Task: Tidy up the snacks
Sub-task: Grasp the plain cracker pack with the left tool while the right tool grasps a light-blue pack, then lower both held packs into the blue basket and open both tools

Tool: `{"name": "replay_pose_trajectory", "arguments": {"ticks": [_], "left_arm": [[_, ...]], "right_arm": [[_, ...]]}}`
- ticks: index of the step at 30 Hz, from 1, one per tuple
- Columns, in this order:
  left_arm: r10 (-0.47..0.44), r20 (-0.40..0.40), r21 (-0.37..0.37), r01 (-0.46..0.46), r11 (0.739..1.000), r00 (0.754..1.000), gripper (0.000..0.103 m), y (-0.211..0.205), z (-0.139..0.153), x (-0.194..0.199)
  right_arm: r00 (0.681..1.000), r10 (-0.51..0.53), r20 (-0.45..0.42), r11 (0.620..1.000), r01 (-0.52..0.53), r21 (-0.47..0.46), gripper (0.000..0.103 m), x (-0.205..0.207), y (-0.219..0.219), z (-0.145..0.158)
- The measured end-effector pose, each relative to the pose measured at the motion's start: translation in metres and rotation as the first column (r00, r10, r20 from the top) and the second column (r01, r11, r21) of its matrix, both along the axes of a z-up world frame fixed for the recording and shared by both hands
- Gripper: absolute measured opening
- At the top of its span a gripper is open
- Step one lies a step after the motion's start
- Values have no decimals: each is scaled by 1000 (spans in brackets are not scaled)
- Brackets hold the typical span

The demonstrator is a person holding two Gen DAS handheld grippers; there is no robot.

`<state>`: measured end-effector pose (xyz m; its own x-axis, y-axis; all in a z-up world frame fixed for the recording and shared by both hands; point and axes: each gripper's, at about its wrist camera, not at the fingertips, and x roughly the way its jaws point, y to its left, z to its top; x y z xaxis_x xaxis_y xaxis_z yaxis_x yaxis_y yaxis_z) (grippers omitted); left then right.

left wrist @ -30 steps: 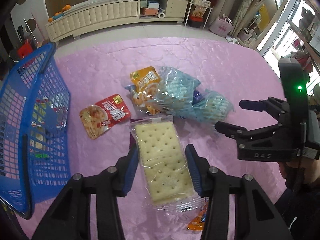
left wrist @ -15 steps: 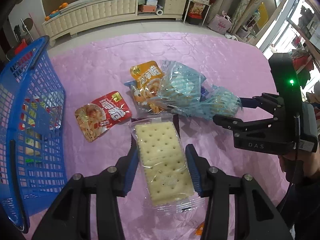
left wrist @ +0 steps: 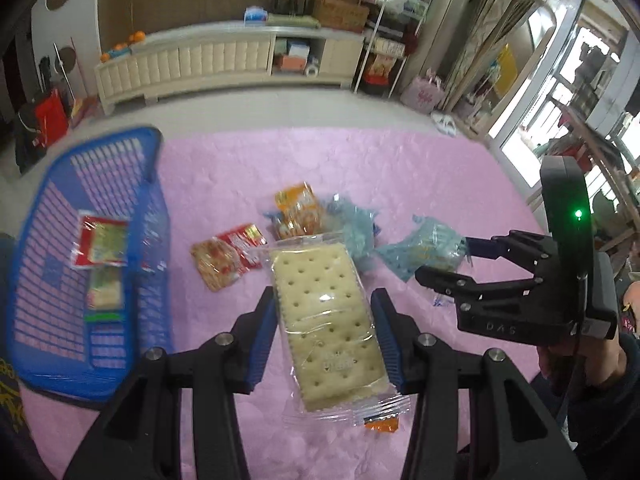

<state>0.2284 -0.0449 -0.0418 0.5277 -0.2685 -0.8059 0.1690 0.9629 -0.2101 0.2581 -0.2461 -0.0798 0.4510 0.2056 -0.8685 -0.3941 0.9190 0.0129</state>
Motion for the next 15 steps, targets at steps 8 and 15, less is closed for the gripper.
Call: {"name": "replay_pose_trajectory", "arguments": {"ticks": [8,15], "left_arm": [[46,62,-1,-46,999,997,44,53,34,-29],[107,89,38,-111,993,990,44,108,44,-36]], "right_arm": [[992,83,99,996,-87,33,66,-31,54,54],[978,162,130,980,-175,91,66,-40,116,75]]}}
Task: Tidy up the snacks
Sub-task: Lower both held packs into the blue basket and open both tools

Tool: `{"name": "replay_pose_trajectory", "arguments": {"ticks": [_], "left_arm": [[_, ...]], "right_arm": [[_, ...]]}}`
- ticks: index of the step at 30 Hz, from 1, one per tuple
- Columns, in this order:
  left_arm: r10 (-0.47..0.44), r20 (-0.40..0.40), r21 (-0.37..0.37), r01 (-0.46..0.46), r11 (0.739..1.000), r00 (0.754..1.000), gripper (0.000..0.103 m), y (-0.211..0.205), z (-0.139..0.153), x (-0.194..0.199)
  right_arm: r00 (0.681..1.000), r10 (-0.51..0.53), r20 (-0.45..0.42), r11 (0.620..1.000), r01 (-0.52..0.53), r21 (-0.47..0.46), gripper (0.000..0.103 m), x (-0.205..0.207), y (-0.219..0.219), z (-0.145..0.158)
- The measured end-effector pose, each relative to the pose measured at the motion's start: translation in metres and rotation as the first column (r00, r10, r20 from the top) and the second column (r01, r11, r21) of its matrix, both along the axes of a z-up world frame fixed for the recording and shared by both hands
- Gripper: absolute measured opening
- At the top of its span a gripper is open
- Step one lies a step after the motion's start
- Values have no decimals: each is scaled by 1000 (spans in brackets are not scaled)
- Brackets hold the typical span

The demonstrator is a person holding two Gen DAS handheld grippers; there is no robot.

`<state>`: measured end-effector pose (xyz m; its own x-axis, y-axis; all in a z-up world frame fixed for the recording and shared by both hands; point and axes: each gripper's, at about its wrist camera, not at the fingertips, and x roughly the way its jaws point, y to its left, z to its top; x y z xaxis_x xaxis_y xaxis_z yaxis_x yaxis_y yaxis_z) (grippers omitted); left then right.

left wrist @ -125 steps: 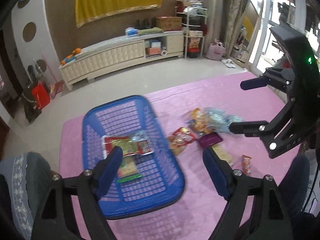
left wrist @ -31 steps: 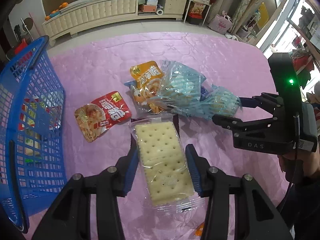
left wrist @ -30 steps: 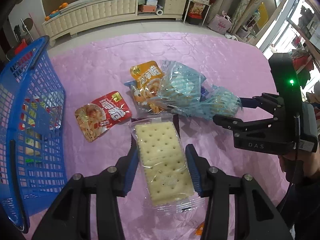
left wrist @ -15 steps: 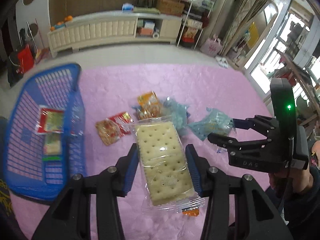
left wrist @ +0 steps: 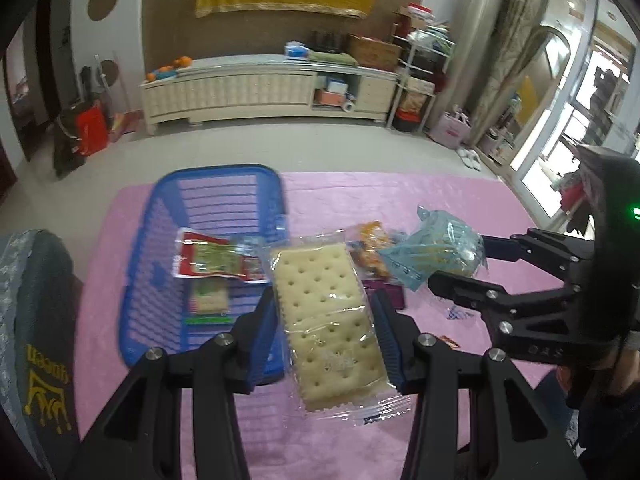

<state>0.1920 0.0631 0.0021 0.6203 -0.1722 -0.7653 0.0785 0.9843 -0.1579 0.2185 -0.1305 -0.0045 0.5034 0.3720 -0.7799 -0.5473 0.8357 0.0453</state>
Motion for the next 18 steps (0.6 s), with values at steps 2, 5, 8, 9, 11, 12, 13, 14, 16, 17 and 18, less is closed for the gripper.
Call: {"name": "replay_pose_trajectory", "arguments": {"ticks": [2,5,8,9,11,12,13,14,16,17,18], "left_arm": [[11,3,10,-11,1000,1000,44,11,1,-1],[34,-2,11,-34,999,999,44,32,1,-3],[56,-5,22,-56,998,998,44,52,-1,1],[63,-6,23,-62,998,998,44,57,-1,1],[72,-12,19,-72,997,997,44,67,-3,2],[77,-16,16,-77,997,997,44,73,-5,3],[81,-18,15,-81,997,997,44,76,-6,4],[84,-20,14,-84,996,996,44,82,-7,5],[84,-26,6,-84,996,996,44,92,-13,8],[85,-29,4,-85,996,996,44,94,-13,9],[89,-33,1,-89,996,995,44,98,-16,10]], "right_arm": [[1000,27,7,1000,-27,0,66,-2,17,2],[998,60,14,998,-60,-6,66,-3,43,5],[996,86,18,996,-86,-18,66,-1,67,5],[996,93,17,995,-93,-23,66,1,75,4],[994,104,11,994,-104,-34,66,3,88,1],[994,111,7,993,-110,-40,66,5,93,-2],[993,115,4,992,-114,-47,66,6,98,-4],[993,121,-1,991,-120,-58,66,8,105,-8],[994,113,-7,992,-113,-55,66,11,114,-15],[993,117,-13,991,-118,-62,66,12,119,-18],[993,120,-16,990,-121,-68,66,12,123,-21]]}}
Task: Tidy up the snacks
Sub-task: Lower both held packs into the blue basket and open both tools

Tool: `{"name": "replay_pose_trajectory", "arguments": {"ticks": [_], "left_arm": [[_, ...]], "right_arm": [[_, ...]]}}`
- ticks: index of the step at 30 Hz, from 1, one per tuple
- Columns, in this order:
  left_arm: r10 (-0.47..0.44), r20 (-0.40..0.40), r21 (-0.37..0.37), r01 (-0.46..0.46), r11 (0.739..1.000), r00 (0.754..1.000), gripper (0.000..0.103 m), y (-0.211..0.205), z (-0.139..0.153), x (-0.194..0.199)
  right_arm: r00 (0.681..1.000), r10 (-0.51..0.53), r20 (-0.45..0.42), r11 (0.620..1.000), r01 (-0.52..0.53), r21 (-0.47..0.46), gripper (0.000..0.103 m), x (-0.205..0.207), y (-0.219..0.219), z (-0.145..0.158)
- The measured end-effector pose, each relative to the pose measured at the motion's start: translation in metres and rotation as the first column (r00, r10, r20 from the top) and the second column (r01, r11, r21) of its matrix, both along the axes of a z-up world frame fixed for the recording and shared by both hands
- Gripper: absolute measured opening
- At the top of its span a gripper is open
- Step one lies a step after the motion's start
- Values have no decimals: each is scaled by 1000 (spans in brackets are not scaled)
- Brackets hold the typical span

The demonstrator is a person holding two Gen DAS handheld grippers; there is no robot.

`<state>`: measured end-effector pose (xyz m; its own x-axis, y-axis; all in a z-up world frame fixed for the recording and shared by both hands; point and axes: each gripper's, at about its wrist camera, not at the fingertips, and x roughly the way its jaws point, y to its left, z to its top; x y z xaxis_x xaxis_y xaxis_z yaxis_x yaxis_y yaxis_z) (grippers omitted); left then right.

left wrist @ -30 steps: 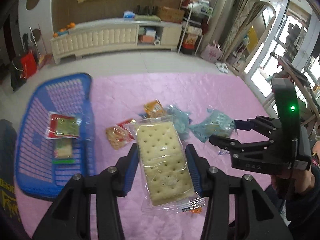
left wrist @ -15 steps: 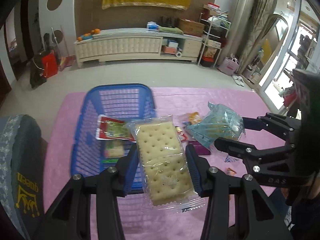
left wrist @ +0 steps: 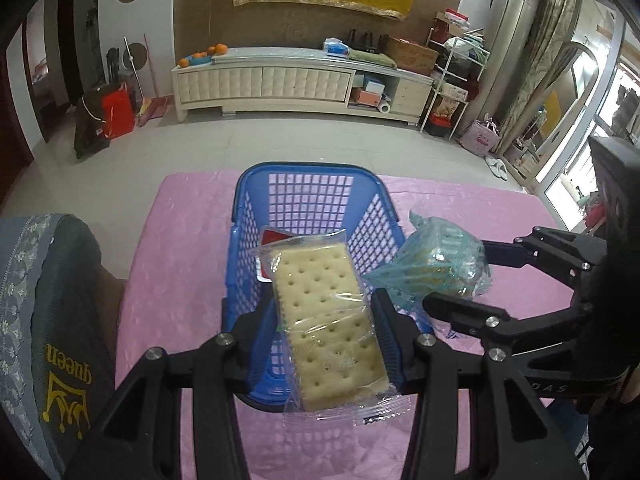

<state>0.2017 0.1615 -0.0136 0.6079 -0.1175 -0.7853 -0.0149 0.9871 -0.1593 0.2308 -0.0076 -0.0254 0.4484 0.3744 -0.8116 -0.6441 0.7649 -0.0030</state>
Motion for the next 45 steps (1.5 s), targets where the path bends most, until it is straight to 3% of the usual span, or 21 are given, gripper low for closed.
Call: {"name": "replay_pose_trajectory", "arguments": {"ticks": [5,11,16,29,45], "left_arm": [[10,-6,-43,-11,999,1000,44,15,-9,0],[27,-28,-36,-28,999,999,44,20,-17,-2],[36,-38,-28,-37,999,999,44,19,-17,-7],[2,-40,-7,-2,1000,999,44,-2,-11,-2],[-88,-96,-45,84,995,991,45,-41,-42,42]], "right_arm": [[1000,12,-21,999,-13,-52,67,2,21,-19],[999,23,-38,995,-27,-99,67,1,36,-38],[999,36,32,984,-29,-175,86,-11,38,-39],[996,-87,27,990,90,-112,88,-7,-6,-18],[983,-186,-5,976,184,-116,88,9,-48,-30]]}}
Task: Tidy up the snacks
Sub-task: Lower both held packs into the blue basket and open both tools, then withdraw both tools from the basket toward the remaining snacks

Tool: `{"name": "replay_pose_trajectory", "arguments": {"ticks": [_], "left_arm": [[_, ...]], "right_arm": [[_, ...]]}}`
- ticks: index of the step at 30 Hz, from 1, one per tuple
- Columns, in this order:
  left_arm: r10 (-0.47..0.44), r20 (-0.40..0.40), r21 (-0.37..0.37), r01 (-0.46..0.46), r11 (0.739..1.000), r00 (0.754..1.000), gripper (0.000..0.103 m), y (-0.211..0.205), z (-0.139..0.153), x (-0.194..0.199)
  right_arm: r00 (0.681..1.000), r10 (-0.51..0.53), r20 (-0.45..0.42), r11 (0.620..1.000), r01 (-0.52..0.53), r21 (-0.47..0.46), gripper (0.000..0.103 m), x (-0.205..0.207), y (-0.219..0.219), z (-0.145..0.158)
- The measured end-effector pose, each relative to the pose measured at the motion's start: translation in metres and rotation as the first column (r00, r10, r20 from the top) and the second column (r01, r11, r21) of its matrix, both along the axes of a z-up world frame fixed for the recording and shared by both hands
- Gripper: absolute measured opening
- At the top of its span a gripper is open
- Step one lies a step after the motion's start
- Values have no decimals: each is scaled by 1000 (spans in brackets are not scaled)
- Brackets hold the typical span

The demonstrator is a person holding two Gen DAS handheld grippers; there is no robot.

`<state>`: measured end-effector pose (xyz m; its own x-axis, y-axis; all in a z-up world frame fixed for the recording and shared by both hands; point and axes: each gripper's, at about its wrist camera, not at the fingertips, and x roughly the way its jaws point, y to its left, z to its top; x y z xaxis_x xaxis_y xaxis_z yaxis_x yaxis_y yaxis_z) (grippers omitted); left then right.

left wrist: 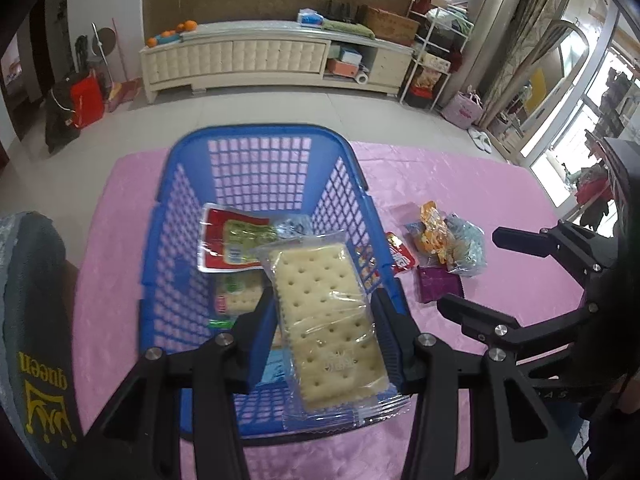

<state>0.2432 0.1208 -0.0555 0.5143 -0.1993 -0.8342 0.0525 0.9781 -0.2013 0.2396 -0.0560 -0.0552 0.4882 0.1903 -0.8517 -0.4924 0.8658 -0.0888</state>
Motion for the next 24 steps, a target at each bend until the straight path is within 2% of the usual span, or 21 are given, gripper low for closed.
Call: {"name": "replay_pose_trajectory", "arguments": {"ticks": [4,7,13,24], "left_arm": [[-20,-27,19,21,1000,999,47,-12,-10,2],[-27,-27,43,29,999,999,63,-18,-10,-3],[-38,-7,69,39,997,999,64,-24,4,-16],[-85,77,138,74,988,993,67,-66,44,-46]], "right_arm": [[1000,-24,-17,1000,24,13,88,7,-11,-7],[999,-32,-32,999,33,31,88,7,-16,-9],[999,-23,-24,998,25,51,88,-3,-22,-3],[998,-44,41,996,40,85,88,-34,-57,34]]}}
